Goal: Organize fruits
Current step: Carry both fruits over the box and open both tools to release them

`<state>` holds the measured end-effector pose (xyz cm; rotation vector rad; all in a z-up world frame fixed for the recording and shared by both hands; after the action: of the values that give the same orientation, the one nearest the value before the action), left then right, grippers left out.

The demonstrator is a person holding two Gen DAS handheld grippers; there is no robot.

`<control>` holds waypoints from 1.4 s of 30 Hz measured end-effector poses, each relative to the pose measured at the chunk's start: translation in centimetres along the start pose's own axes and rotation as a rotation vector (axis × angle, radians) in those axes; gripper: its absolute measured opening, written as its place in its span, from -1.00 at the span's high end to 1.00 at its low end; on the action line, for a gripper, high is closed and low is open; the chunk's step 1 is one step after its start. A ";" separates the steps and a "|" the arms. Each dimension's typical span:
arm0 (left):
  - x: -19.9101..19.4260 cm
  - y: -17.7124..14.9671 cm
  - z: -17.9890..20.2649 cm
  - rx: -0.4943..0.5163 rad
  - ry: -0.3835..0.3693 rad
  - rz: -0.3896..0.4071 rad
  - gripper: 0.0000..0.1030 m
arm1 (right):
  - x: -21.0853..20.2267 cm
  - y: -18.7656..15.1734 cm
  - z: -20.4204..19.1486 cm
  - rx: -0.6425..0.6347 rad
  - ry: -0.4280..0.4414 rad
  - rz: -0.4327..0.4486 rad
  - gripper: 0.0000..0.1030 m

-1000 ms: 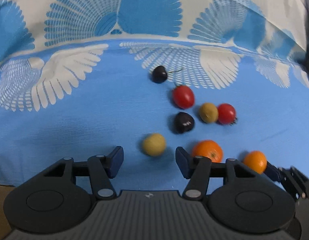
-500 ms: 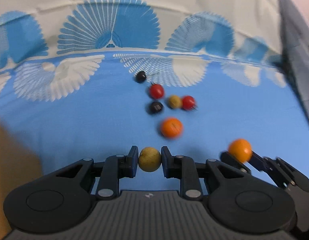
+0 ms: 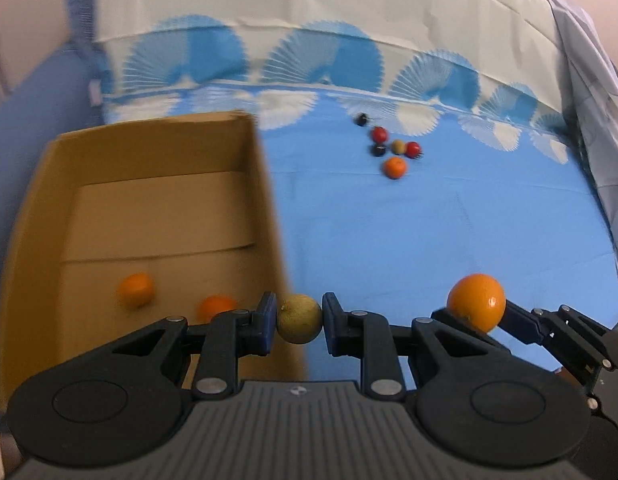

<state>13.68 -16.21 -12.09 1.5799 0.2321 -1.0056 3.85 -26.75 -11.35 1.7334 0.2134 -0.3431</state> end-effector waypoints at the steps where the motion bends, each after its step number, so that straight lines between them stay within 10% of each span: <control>1: -1.2 -0.4 -1.0 -0.005 0.015 0.007 0.48 | -0.6 0.0 -1.2 -0.008 0.019 -0.004 0.22; 17: -7.9 -2.9 -11.3 -0.132 0.149 0.049 0.48 | -3.0 -0.4 -11.0 -0.116 0.132 -0.035 0.22; 42: 0.1 -2.7 -17.2 -0.142 0.260 -0.055 0.48 | 7.2 -1.3 -14.1 -0.219 0.132 -0.131 0.22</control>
<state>19.99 -0.32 -15.12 1.5789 0.5175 -0.8052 11.67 -13.05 -12.75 1.5301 0.4460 -0.2889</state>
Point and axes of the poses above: each gripper's, at about its wrist camera, not at the fingertips, and x roughly the way its jaws point, z to its right, y to its top, the point moved 7 cm from there along x, roughly the way its jaws point, and after that the axes turned 9 degrees about z, right-handed, at the moved point
